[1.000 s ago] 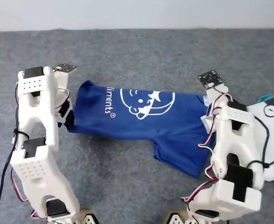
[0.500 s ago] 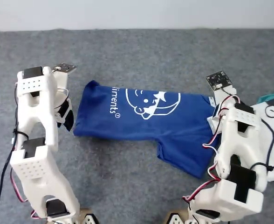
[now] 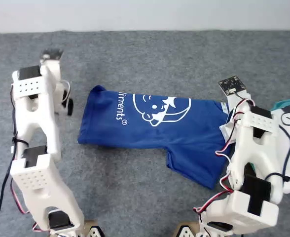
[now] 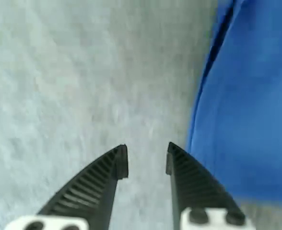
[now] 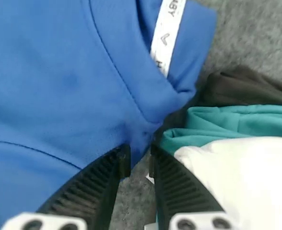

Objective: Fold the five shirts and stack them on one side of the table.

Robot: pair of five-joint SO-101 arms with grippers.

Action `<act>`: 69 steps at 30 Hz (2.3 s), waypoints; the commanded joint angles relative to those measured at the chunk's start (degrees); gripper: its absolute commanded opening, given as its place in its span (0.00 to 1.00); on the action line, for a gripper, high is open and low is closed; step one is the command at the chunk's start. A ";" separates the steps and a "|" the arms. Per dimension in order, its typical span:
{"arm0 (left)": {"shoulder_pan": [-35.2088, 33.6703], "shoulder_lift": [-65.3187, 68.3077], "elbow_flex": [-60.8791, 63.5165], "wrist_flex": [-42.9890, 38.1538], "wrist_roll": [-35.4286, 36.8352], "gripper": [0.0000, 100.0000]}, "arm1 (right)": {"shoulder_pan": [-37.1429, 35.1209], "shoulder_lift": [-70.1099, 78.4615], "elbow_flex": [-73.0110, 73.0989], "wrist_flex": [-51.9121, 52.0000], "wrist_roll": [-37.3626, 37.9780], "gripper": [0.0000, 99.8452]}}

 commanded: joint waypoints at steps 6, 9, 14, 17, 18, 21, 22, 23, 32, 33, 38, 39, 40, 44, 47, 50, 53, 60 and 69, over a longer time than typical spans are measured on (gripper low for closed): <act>10.11 -3.25 -3.21 -16.18 0.88 0.14 | 0.84 -3.21 -2.37 0.66 0.18 0.08; 13.54 -3.25 -2.95 -16.35 -2.20 0.14 | 0.84 -3.21 -2.29 0.75 0.09 0.08; 13.01 2.20 -4.35 -20.84 -3.96 0.14 | 0.84 -3.21 -2.02 1.36 0.09 0.08; 12.31 7.82 -8.66 -21.63 -4.66 0.14 | 0.84 -3.21 -2.02 2.86 0.09 0.08; 12.04 9.85 -11.03 -21.36 -4.66 0.14 | 0.92 -3.21 -2.02 3.12 0.09 0.08; 11.87 16.26 -18.95 -18.81 -4.66 0.14 | 1.01 -3.21 -2.02 3.30 0.09 0.08; 11.96 18.46 -22.02 -17.41 -4.66 0.14 | 1.01 -3.21 -2.02 3.21 0.09 0.08; 11.96 20.66 -25.01 -16.09 -4.66 0.14 | 0.92 -3.21 -2.02 3.21 0.09 0.08; 11.16 39.30 -53.05 -4.13 -4.66 0.13 | 0.84 -3.03 -2.02 3.21 0.09 0.08; 11.16 41.05 -55.78 -3.16 -4.66 0.12 | 0.84 -3.03 -2.02 3.21 0.09 0.08; 11.16 48.18 -65.45 -0.88 -4.66 0.02 | 0.84 -2.86 -2.02 3.21 0.09 0.08; 11.16 49.23 -66.77 -0.79 -4.48 0.02 | 0.84 -2.77 -2.02 3.21 0.09 0.08; 11.16 50.02 -67.82 -0.62 -4.48 0.02 | 0.84 -2.77 -2.02 3.21 0.09 0.08; 10.99 50.55 -70.90 0.79 -4.48 0.02 | 0.84 -2.77 -1.93 3.21 0.09 0.08; 10.37 50.55 -75.30 2.55 -4.40 0.02 | 0.40 -2.77 -1.93 3.21 0.09 0.08; 9.67 48.62 -75.74 5.54 -4.40 0.02 | -0.84 -2.77 -1.05 3.12 0.09 0.08; 8.18 46.15 -75.47 7.65 -4.40 0.02 | -2.42 -2.77 0.26 2.86 0.09 0.08; 4.48 45.89 -75.38 7.91 -4.40 0.02 | -3.12 -2.95 1.14 2.68 0.09 0.08; 9.23 45.98 -75.47 9.41 -4.22 0.02 | -3.12 -3.03 1.14 3.03 0.09 0.08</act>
